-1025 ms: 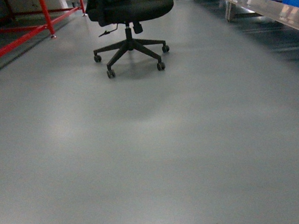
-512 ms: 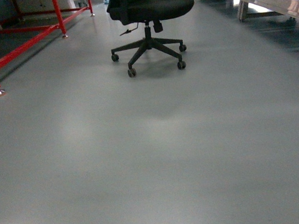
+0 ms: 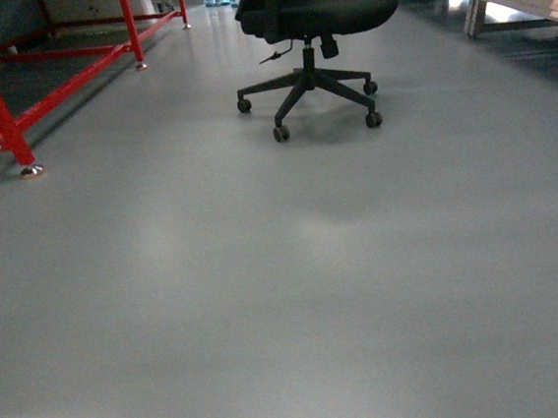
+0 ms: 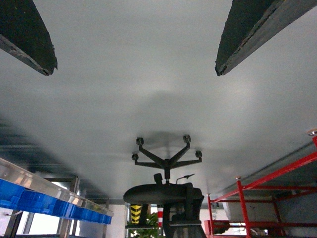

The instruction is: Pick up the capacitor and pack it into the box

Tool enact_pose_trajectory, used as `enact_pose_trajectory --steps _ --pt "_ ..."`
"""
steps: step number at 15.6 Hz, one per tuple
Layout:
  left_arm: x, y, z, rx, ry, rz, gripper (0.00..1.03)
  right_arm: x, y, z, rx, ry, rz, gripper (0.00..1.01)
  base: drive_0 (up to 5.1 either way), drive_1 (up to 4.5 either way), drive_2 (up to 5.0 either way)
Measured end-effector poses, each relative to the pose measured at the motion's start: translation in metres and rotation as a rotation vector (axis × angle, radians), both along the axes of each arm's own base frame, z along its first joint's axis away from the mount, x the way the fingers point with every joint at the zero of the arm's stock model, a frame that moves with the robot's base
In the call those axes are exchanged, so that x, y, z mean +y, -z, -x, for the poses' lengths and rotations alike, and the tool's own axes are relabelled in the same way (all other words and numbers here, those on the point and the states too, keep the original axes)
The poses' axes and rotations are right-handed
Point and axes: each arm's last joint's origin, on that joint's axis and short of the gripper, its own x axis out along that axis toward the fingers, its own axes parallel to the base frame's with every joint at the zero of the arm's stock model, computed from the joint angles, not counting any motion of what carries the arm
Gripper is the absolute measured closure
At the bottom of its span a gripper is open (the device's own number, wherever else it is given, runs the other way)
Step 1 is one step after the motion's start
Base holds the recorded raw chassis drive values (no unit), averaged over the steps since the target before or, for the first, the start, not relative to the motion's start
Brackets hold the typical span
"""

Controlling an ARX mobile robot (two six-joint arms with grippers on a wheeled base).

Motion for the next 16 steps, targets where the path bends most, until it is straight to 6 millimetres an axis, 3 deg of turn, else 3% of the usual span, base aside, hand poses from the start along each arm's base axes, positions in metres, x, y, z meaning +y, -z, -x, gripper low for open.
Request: enact_pose_trajectory --steps 16 --pt "-0.0001 -0.0003 0.0 -0.003 0.002 0.0 0.59 0.0 0.0003 0.0 0.003 0.0 0.0 0.03 -4.9 3.06 1.8"
